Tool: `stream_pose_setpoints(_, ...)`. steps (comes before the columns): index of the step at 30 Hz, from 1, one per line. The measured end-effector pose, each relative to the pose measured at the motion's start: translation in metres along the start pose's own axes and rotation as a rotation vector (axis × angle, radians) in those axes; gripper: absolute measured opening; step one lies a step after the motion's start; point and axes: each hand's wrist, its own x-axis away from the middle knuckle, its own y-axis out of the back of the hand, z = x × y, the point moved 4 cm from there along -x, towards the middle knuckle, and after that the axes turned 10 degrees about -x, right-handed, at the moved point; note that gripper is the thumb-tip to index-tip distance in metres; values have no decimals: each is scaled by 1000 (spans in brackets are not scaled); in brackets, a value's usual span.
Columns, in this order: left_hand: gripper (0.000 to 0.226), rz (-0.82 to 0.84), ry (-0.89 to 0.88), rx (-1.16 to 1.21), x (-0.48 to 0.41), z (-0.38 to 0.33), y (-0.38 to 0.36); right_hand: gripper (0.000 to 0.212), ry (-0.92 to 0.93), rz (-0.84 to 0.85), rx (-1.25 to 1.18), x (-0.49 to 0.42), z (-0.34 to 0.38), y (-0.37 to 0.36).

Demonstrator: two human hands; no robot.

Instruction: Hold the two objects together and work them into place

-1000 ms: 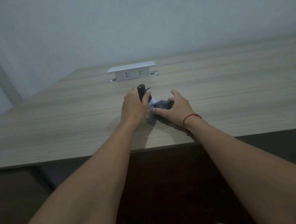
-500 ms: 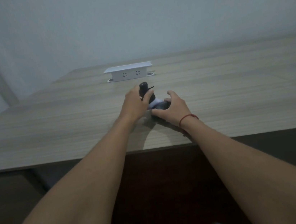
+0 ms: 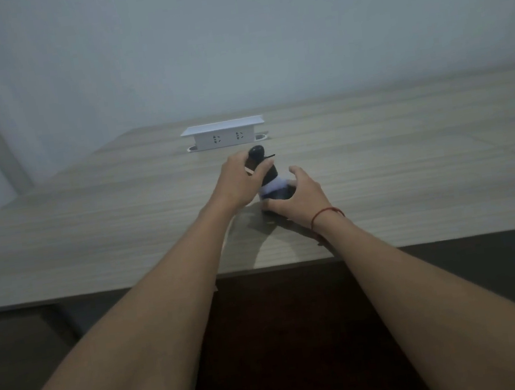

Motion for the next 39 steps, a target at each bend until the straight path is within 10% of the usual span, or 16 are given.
stream_pose_setpoints(31,27,-48,144,67,-4,19,-11,103,-23,-14,2,-2,-3,0)
stream_pose_setpoints(39,40,-54,351,-75,5,35,-12,70,60,-23,76,0,1,1)
